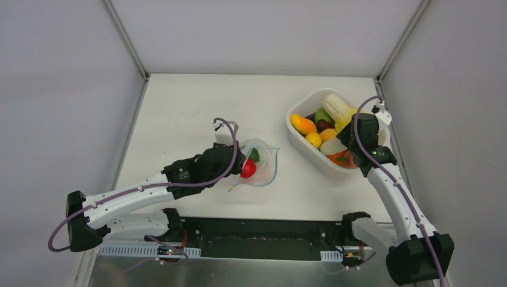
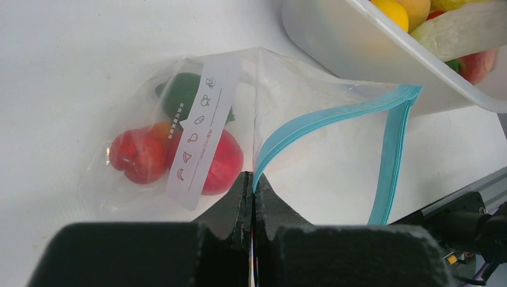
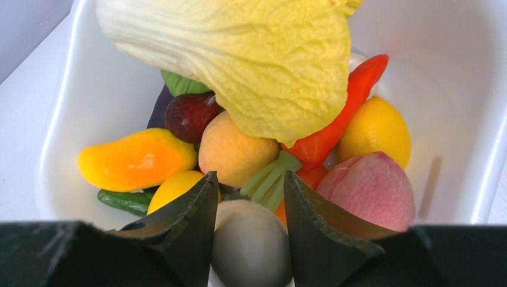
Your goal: Place the food in the zip-top bag and seal the zipper
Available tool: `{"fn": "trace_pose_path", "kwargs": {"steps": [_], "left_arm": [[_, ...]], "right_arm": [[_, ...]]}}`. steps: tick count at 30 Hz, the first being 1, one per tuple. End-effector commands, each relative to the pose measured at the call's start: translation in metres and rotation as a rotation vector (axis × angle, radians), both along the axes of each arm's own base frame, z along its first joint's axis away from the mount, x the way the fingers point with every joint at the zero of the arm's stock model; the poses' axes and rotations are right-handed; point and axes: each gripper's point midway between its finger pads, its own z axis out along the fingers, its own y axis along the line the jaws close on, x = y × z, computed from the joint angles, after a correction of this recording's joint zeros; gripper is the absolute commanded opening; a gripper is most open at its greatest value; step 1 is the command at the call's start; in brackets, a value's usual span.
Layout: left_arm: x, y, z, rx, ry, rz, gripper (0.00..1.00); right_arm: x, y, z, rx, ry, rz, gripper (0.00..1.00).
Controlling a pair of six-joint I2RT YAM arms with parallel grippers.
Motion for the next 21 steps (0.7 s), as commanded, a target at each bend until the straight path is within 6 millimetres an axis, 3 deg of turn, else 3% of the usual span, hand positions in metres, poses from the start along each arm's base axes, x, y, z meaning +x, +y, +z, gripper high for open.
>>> {"fn": "trace_pose_path", "kwargs": {"steps": [1,6,8,14,17,21], "left_arm": [[0.005,0.002,0.005,-0.007,-0.012,0.036,0.00],[0.006,0.001,0.002,0.010,0.001,0.036,0.00],[0.006,0.000,0.002,0.007,0.000,0.040,0.00],[0.007,-0.006,0.002,0.002,0.007,0.029,0.00],[0.007,-0.005,0.001,0.015,0.012,0.032,0.00],[0.008,-0.003,0.002,0.009,0.007,0.042,0.00]], "right_arm": [[0.012,-0.006,0.027,0.029,-0.089,-0.016,0.24],[0.005,-0.001,0.054,0.078,-0.188,0.021,0.25],[0.006,-0.003,0.055,0.063,-0.195,0.016,0.26],[0.016,-0.025,0.025,0.033,-0.123,-0.094,0.27],[0.021,-0.012,0.010,0.094,-0.114,-0.027,0.29],[0.015,0.006,-0.019,0.114,0.022,0.088,0.36]]}}
